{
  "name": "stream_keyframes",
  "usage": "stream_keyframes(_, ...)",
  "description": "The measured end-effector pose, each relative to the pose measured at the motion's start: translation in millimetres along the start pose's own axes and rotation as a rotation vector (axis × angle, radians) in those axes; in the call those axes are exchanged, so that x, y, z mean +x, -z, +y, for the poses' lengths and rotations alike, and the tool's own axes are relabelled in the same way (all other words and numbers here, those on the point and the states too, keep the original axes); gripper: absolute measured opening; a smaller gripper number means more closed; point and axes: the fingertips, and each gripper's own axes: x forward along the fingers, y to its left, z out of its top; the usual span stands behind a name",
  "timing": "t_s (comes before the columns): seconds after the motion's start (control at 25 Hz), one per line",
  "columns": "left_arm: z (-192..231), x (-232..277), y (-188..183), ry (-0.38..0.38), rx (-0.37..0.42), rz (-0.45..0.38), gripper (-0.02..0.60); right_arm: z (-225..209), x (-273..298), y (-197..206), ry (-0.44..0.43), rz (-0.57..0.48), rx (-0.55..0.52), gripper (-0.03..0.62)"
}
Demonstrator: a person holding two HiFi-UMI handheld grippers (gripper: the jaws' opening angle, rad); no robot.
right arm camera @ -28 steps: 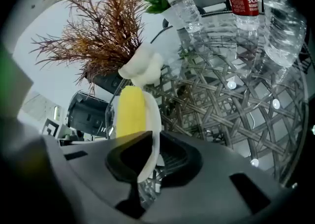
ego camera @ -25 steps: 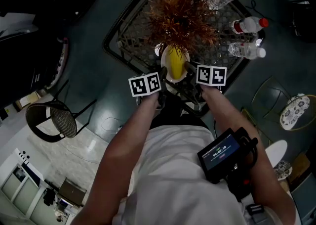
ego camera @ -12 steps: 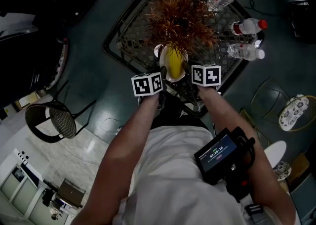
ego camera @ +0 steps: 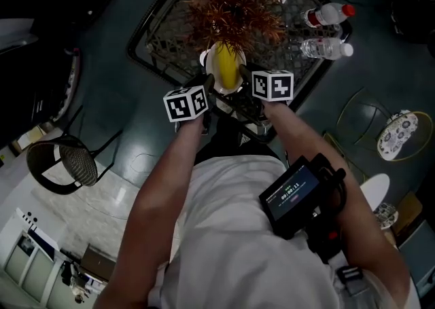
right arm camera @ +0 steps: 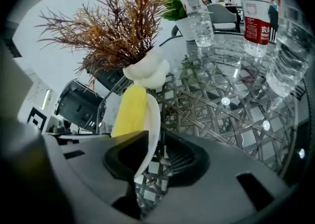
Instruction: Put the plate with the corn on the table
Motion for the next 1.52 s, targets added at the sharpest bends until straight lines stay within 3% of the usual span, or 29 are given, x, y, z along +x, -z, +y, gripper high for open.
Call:
stream_keyframes(0.32,12.0,-38.5,7.6,-0.021,-0.013,-0.066,0.123,14.4,-30.7,-2.1,0.010,-0.060,-0.005,0.087)
stream_keyframes(0.44,-5.4,-55.1,18.0,-0.015,0.003,-0.096,0.123,19.3,-51.2,2.8,-0.002,-0.079,-0.031,0.039)
stream_keyframes(0.52,-18.0,-68.7,25.3,-0.014,0.012,-0.115,0.116,25.7,-66.9,6.1,-0.022,-0.093,-0.046,0.008)
stream_keyframes(0.6,-19.6,-77.5,29.5,-0.025,0.017,-0.132,0.041,31.4,-72.9,8.5,-0.037,-0.099,-0.055,0.008)
stream_keyframes(0.68,-14.9,-78.9,34.8,-0.030,0.009,-0.145,0.007,34.7,-69.8,12.0,-0.056,-0.098,-0.064,0.008)
stream_keyframes(1.04,-38.1,-111.6,96.2,-0.016,-0.055,-0.197,0.006,62.8,-117.9,49.8,-0.207,-0.084,-0.130,0.008)
stream_keyframes(1.52,-108.4,-178.3,149.3,0.055,0.066,-0.334,0.006,72.5,-200.3,92.5,-0.326,-0.156,-0.213,0.008)
